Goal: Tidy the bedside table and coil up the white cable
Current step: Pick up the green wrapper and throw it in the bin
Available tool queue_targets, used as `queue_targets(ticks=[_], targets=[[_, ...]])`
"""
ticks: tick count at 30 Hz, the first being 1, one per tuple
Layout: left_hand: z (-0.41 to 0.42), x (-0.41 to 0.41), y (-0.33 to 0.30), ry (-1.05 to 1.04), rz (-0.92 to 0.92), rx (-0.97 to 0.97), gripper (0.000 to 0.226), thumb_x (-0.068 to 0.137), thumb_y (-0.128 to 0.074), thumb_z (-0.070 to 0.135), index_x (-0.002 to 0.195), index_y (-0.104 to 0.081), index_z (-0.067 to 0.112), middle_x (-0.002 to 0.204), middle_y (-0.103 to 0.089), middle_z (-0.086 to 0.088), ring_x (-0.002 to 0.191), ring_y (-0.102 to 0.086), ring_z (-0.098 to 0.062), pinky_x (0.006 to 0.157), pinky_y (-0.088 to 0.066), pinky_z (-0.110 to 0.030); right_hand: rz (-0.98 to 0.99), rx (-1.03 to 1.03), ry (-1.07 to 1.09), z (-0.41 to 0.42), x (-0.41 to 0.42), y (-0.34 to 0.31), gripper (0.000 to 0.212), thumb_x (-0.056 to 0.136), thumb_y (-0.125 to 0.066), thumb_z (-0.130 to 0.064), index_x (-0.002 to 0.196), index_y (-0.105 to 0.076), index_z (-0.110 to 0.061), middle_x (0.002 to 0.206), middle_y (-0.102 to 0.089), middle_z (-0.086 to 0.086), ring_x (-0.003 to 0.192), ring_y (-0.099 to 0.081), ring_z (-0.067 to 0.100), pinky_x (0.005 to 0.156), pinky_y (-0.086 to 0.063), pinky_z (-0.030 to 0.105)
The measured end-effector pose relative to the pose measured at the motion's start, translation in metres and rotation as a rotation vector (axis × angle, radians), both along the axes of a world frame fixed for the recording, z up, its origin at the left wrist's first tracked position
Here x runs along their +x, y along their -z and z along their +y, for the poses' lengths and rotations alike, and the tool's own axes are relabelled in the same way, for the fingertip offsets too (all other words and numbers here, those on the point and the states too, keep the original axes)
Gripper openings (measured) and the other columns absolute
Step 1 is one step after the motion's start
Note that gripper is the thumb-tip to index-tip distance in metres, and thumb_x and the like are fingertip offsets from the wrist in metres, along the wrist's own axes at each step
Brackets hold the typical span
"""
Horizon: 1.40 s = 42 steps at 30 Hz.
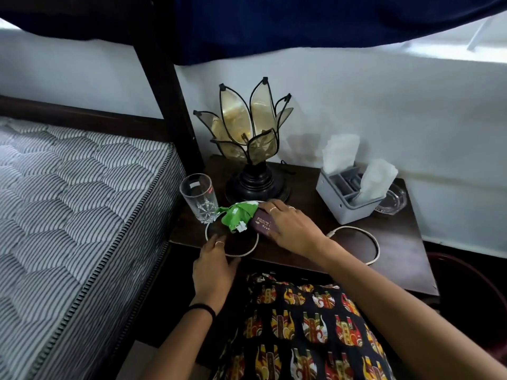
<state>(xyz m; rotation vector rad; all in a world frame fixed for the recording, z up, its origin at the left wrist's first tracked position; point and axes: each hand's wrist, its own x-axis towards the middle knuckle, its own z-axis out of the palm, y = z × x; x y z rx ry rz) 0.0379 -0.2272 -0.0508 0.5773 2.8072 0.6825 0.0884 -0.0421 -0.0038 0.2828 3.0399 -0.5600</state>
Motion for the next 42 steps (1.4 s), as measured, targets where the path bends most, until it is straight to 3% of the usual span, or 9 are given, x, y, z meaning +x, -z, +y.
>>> queue_targets(ticks=[3,8,16,21,24,27,30,35,42], targets=[[-0.003,-0.009,0.008,0.074,-0.063,-0.123,0.073,0.083,-0.066,0.038,0.144,-0.030,0.018,0.155,-0.025,-0.001,0.143,-0.019,-0.017,0.110,-0.032,-0.044,-0.051,0.024,-0.030,-0.011,-0.022,0.008,0.074,0.089,-0.059,-0.022,0.149,-0.017,-0.030,0.157,-0.021,0.003,0.142,-0.026,0.030,0.116,-0.026,0.043],[-0.004,-0.017,0.017,0.147,-0.056,-0.267,0.067,0.088,-0.060,0.036,0.145,-0.028,0.020,0.156,-0.022,0.002,0.144,-0.014,-0.014,0.114,-0.025,-0.040,-0.121,0.066,-0.081,-0.025,-0.051,0.025,0.084,0.086,-0.064,-0.020,0.149,-0.012,-0.041,0.161,-0.006,0.000,0.147,-0.010,0.033,0.118,-0.017,0.050],[0.002,-0.024,0.013,0.195,-0.025,-0.393,0.056,0.089,-0.058,0.032,0.140,-0.035,0.024,0.150,-0.032,0.004,0.138,-0.028,-0.015,0.107,-0.031,-0.040,-0.006,0.151,-0.030,-0.030,-0.068,0.032,0.045,0.086,-0.058,-0.017,0.130,-0.052,-0.023,0.135,-0.047,0.004,0.127,-0.043,0.032,0.101,-0.040,0.044],[0.007,-0.025,0.007,0.206,0.003,-0.441,0.049,0.088,-0.060,0.032,0.133,-0.044,0.021,0.138,-0.044,0.001,0.128,-0.042,-0.018,0.100,-0.037,-0.038,0.284,-0.169,0.157,-0.017,-0.057,0.020,0.035,0.080,-0.060,-0.001,0.110,-0.066,-0.018,0.118,-0.064,0.003,0.103,-0.063,0.025,0.086,-0.052,0.037],[0.015,-0.026,0.001,0.199,-0.013,-0.507,0.039,0.087,-0.060,0.031,0.123,-0.052,0.019,0.130,-0.051,-0.002,0.122,-0.049,-0.021,0.098,-0.039,-0.038,0.429,-0.546,0.369,-0.009,-0.043,0.008,0.026,0.081,-0.064,0.000,0.097,-0.071,-0.019,0.099,-0.069,-0.004,0.081,-0.063,-0.001,0.074,-0.049,0.016],[0.027,-0.024,-0.003,0.218,-0.017,-0.576,0.030,0.090,-0.055,0.024,0.119,-0.055,0.019,0.128,-0.055,-0.003,0.120,-0.051,-0.021,0.099,-0.037,-0.038,0.458,-0.985,0.563,0.003,-0.019,-0.002,0.017,0.084,-0.067,-0.004,0.090,-0.069,-0.020,0.097,-0.068,0.006,0.085,-0.068,0.016,0.074,-0.057,0.033],[0.039,-0.017,-0.008,0.276,-0.017,-0.615,0.030,0.091,-0.051,0.025,0.120,-0.053,0.019,0.126,-0.055,-0.004,0.119,-0.053,-0.024,0.098,-0.037,-0.039,0.485,-1.321,0.695,0.017,0.012,-0.010,0.015,0.086,-0.065,-0.002,0.088,-0.068,-0.016,0.092,-0.068,0.013,0.077,-0.071,0.018,0.061,-0.059,0.030],[0.064,0.005,-0.015,0.329,-0.075,-0.600,0.032,0.089,-0.054,0.026,0.119,-0.053,0.017,0.127,-0.054,-0.006,0.118,-0.052,-0.027,0.095,-0.041,-0.041,0.567,-1.422,0.807,0.051,0.086,-0.012,0.019,0.086,-0.061,0.002,0.086,-0.064,-0.016,0.076,-0.071,0.000,0.070,-0.070,0.012,0.057,-0.057,0.028],[0.082,0.017,-0.016,0.282,-0.079,-0.596,0.034,0.085,-0.059,0.032,0.115,-0.058,0.014,0.122,-0.058,-0.009,0.113,-0.055,-0.031,0.088,-0.044,-0.039,0.688,-1.383,1.081,0.115,0.221,0.008,0.038,0.085,-0.043,0.017,0.082,-0.064,-0.014,0.082,-0.073,0.006,0.074,-0.073,0.015,0.066,-0.060,0.026]])
